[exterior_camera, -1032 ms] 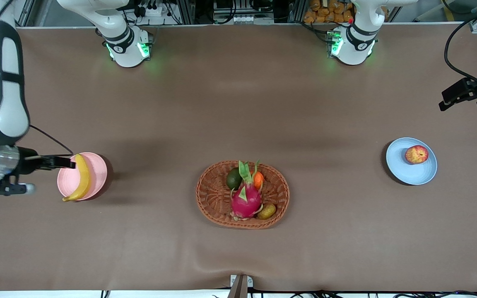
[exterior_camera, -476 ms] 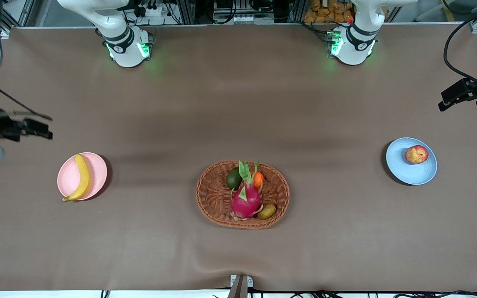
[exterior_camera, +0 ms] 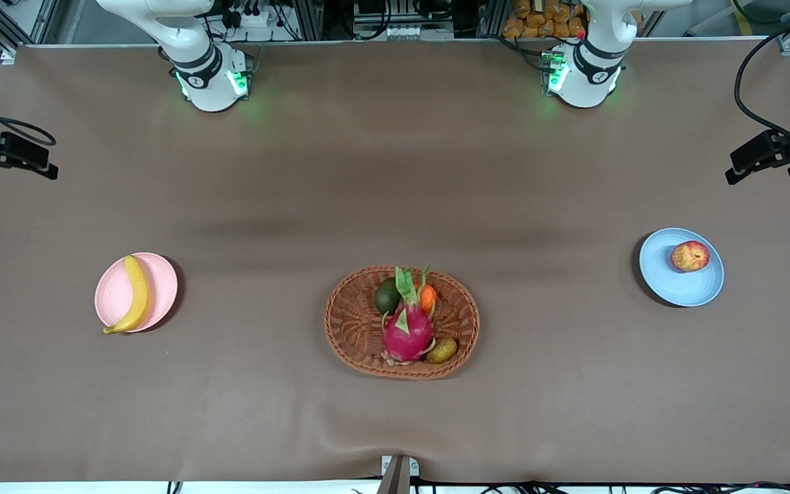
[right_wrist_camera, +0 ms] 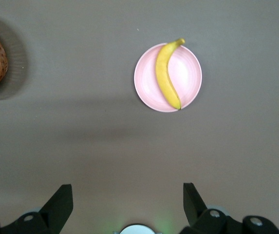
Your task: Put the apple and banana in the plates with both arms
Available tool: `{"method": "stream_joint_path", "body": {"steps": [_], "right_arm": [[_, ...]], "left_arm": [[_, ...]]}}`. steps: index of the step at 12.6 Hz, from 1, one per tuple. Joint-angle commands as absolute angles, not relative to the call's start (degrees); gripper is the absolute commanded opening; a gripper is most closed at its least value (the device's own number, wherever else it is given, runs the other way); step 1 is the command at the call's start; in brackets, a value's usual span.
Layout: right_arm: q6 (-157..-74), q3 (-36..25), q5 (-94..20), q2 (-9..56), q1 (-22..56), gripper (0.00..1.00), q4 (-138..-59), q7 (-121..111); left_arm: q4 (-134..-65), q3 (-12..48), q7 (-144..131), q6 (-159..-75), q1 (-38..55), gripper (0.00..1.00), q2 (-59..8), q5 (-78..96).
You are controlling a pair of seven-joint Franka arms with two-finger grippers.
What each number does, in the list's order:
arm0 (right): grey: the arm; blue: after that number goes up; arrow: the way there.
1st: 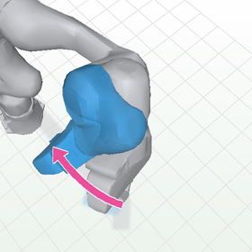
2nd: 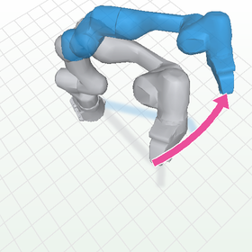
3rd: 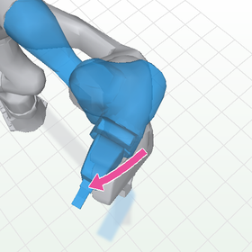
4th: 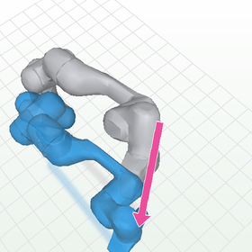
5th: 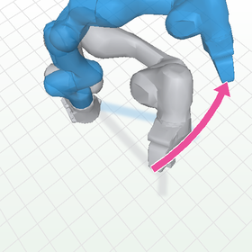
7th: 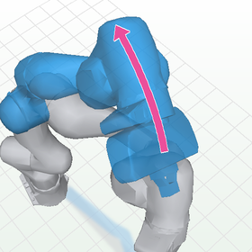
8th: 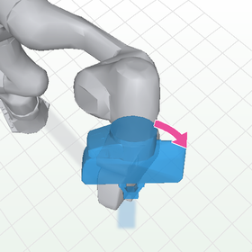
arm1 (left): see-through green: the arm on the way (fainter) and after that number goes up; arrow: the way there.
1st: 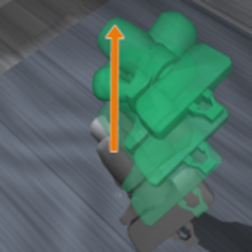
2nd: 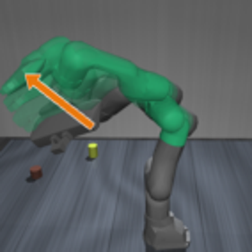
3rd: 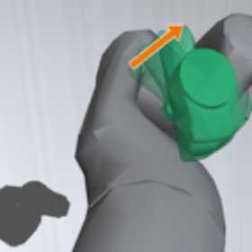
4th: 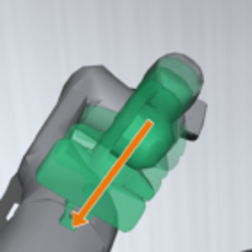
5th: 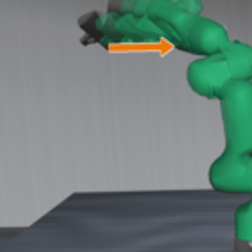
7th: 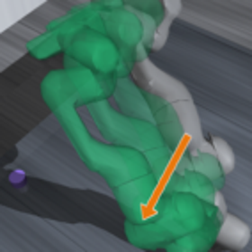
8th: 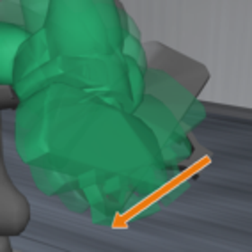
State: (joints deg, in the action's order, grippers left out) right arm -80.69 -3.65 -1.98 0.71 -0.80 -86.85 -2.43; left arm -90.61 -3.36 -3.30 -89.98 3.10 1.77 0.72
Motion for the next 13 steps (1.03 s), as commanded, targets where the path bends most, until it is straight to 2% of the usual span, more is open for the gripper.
{"method": "stream_joint_path", "body": {"steps": [1, 13], "right_arm": [[-79.72, -2.28, -0.62, -2.63, -2.02, 1.00, -89.29, 2.02], [-82.71, -2.29, 1.41, -2.99, -1.50, 1.00, -90.18, 1.32]], "left_arm": [[-90.00, -3.52, -4.13, -89.21, 3.52, 1.00, 1.67, 0.62], [-90.35, -3.52, -3.87, -89.21, 3.52, 1.00, 1.58, 0.70]]}}
